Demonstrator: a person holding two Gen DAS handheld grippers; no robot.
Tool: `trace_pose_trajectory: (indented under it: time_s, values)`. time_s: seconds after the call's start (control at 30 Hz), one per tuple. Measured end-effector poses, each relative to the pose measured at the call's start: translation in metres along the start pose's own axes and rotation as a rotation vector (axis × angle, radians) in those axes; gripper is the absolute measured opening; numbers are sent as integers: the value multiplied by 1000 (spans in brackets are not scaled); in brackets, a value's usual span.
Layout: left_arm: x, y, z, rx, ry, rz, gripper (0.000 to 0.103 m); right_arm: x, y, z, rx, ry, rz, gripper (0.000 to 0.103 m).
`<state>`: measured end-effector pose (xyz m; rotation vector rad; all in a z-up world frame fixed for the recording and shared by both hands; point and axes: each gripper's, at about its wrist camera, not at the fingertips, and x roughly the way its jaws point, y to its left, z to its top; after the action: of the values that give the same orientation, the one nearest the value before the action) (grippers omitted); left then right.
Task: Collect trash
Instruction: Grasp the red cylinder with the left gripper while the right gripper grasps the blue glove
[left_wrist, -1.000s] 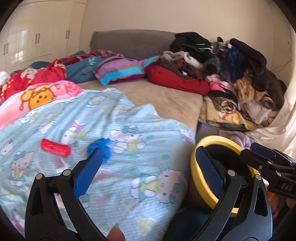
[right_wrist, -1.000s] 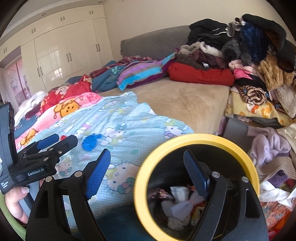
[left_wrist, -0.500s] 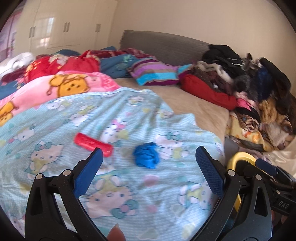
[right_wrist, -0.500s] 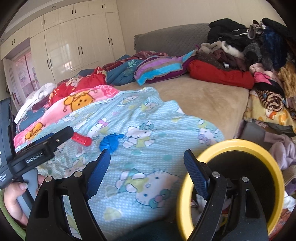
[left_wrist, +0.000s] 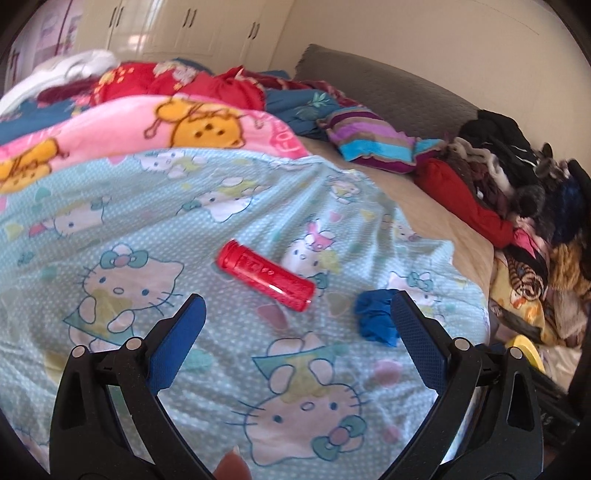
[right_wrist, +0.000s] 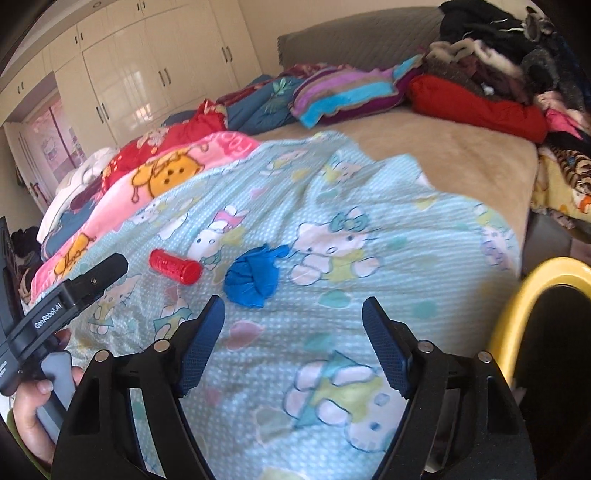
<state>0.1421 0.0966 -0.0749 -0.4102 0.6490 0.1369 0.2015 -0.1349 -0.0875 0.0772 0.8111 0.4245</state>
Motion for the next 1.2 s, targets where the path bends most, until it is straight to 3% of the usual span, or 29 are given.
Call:
trace_pose_trajectory:
  time_s: [0.3,0.43,0.53,0.77,0.97,1.1,1.2]
  values:
    - [31,24,2,-106,71,-26,74,59,25,4,-47,89,21,66]
    - [44,28,4,-150,97,-46,72,79,27,5,-49,129,24,54]
    - [56,31,6,-188,118,-54,70,85,24,4,-48,133,33,49]
    - [83,32,9,-261,162,-62,66,83,22,2,-61,128,55,11]
    - [94,32,7,-278,172,-52,62,67,16,-7,-26,124,75,7]
    - [97,35,5,-299,175,-33,46,52,13,-13,-8,123,85,7]
    - [95,36,4,-303,178,-41,41,39,12,-14,1,107,101,7]
